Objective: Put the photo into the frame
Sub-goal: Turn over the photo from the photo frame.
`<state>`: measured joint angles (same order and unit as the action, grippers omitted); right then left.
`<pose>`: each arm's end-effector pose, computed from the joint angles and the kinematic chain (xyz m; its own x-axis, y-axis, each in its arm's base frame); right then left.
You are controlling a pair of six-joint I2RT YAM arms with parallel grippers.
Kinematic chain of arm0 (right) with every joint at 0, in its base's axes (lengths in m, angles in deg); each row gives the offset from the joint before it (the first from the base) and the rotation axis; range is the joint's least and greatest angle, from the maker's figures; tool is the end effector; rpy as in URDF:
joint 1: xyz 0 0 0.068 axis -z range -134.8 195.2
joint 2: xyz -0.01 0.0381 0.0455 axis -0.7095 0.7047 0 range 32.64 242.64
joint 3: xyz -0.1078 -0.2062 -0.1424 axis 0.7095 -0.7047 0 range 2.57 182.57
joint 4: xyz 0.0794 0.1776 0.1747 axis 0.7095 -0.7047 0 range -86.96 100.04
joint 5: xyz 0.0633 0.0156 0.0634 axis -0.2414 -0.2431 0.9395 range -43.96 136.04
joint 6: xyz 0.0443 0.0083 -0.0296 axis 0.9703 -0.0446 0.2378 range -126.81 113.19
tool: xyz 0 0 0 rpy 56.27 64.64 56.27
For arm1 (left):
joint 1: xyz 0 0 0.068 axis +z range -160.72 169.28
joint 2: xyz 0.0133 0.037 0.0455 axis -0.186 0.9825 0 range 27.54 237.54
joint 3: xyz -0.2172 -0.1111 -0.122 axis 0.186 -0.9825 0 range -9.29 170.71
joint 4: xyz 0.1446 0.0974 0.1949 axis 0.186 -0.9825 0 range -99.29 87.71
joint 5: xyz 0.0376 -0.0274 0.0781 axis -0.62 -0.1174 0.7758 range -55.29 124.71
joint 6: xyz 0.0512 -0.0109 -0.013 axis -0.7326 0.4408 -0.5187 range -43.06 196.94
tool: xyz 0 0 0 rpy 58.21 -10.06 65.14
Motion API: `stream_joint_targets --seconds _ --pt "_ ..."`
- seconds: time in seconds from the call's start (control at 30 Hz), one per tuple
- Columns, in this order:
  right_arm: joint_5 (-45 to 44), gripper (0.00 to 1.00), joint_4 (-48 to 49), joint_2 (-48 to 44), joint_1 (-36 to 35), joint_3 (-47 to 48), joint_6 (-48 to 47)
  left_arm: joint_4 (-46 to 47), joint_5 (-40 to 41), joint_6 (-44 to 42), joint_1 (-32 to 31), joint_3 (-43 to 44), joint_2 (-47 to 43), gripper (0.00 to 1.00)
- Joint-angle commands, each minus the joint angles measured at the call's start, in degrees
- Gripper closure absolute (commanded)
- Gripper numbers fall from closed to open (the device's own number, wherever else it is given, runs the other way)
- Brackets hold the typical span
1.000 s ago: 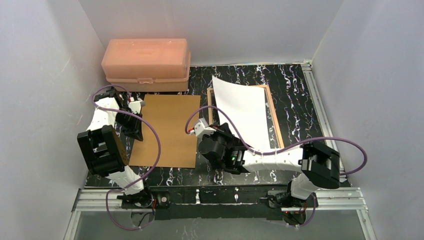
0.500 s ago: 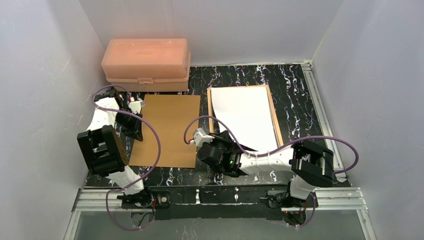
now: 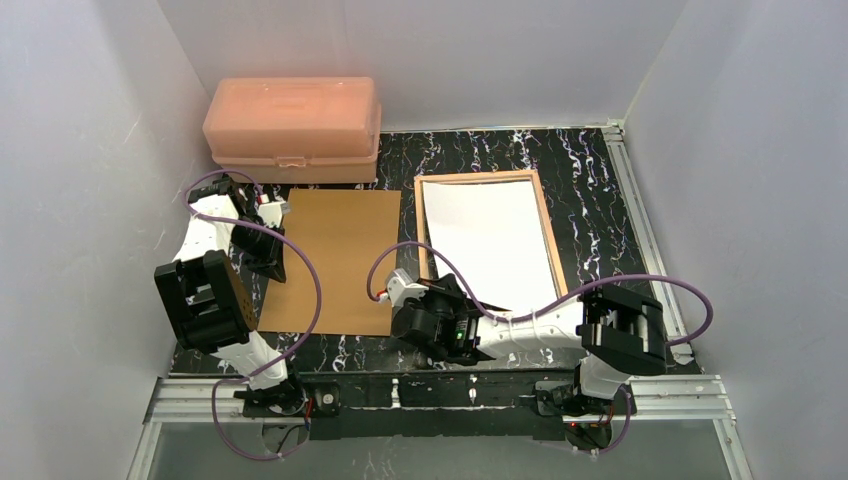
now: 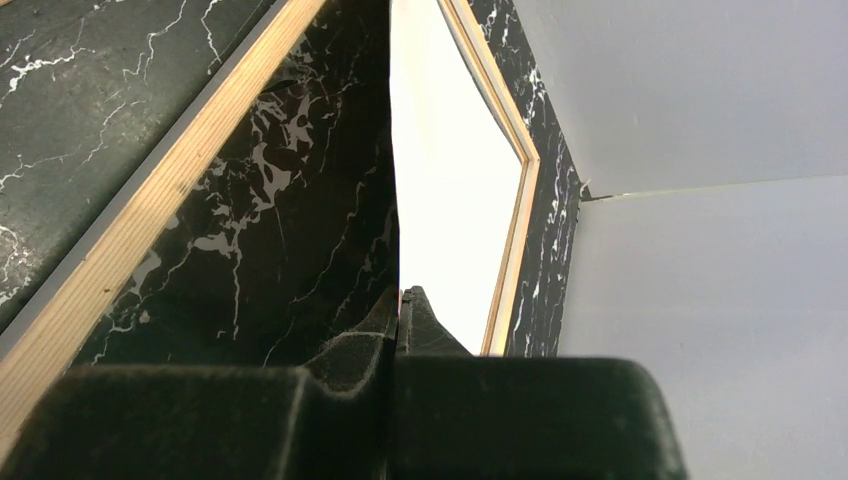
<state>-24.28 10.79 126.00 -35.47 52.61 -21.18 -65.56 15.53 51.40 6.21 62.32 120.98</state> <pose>0.0846 0.3086 0.1944 -0.0518 -0.8300 -0.5553 -0.2402 0.5501 -0.7998 0.2854 0.0747 0.2343 -0.9670 0.1313 -0.2182 0.1870 0.9478 -0.2584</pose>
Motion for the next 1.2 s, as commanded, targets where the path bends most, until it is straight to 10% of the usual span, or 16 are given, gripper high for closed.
stream_joint_targets --seconds 0.0,0.37,0.63,1.17 --pt "-1.9 0.99 -0.4 -0.1 -0.2 -0.4 2.7 -1.2 -1.3 -0.7 0.4 0.1 -1.3 0.93" --pt "0.8 0.7 0.0 -1.8 1.0 -3.5 0.3 -1.2 -1.3 -1.0 0.4 -0.6 -1.8 0.93" --pt "9.3 0.07 -10.9 -2.7 1.5 0.7 6.4 -1.7 -1.5 -1.3 0.4 -0.4 -2.0 0.93" --pt "29.0 0.01 -29.0 -7.2 1.5 8.4 18.3 -2.7 -2.3 -2.0 0.4 -0.2 -2.6 0.92"
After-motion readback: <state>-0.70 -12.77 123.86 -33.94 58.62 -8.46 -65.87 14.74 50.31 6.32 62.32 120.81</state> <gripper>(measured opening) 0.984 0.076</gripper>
